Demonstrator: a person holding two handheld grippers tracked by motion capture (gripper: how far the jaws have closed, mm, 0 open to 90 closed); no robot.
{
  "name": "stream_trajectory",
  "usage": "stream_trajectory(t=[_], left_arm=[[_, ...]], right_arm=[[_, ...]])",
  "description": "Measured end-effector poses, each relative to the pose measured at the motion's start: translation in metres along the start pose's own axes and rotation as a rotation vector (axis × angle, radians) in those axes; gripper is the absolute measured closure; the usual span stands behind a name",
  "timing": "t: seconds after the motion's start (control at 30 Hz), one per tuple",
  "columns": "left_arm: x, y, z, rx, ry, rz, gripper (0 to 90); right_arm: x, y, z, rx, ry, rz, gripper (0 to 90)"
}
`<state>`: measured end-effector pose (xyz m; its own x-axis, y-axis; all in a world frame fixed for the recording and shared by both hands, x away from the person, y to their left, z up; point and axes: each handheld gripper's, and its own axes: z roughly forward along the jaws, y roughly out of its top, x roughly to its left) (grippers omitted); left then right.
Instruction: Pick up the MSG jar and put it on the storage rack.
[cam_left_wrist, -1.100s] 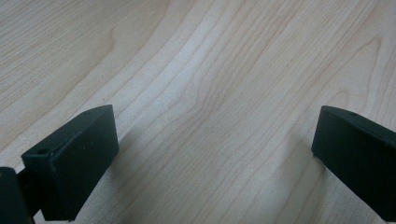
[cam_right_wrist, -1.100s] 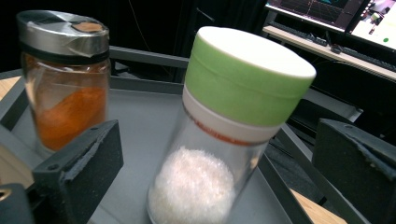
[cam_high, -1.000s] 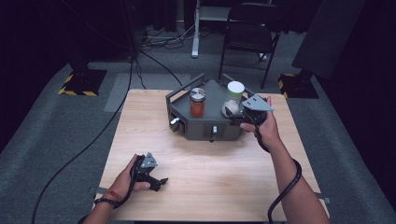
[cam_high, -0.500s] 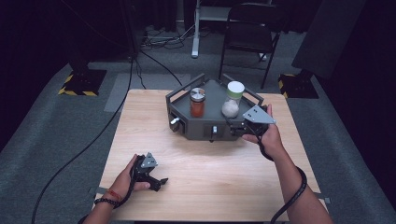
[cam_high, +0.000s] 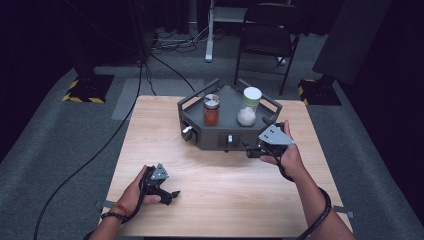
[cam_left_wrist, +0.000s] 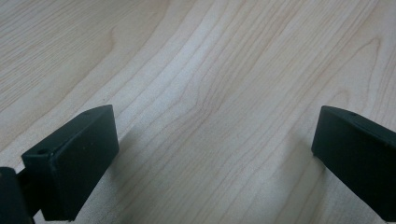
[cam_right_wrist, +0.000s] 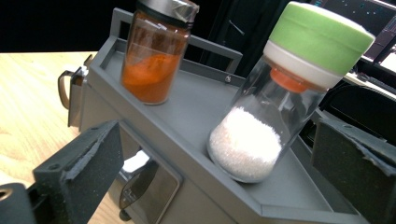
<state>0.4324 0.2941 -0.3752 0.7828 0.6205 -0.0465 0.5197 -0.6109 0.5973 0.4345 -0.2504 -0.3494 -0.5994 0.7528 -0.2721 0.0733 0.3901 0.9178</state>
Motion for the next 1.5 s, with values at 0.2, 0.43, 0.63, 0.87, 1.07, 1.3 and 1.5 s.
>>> stream_trajectory(t=[0.2,0.43,0.63,0.87,1.07,1.3,1.5], left_arm=[[0.000,0.000,0.000,0.000,0.000,0.000,0.2],[0.000,0.000,0.000,0.000,0.000,0.000,0.2],[0.000,0.000,0.000,0.000,0.000,0.000,0.1],[0.000,0.000,0.000,0.000,0.000,0.000,0.1],[0.000,0.000,0.000,0.000,0.000,0.000,0.1],[0.000,0.000,0.000,0.000,0.000,0.000,0.1],[0.000,0.000,0.000,0.000,0.000,0.000,0.1]], right_arm=[[0.003,-0.008,-0.003,0.011,0.016,-0.006,2.0],[0.007,-0.018,-0.005,0.036,0.048,-0.009,2.0],[0.010,-0.028,-0.008,0.063,0.078,-0.014,2.0],[0.012,-0.038,-0.012,0.093,0.112,-0.020,2.0],[0.008,-0.051,-0.015,0.130,0.165,0.018,1.7],[0.003,-0.063,-0.020,0.199,0.205,0.038,1.7],[-0.006,-0.076,-0.024,0.267,0.249,0.057,1.7]])
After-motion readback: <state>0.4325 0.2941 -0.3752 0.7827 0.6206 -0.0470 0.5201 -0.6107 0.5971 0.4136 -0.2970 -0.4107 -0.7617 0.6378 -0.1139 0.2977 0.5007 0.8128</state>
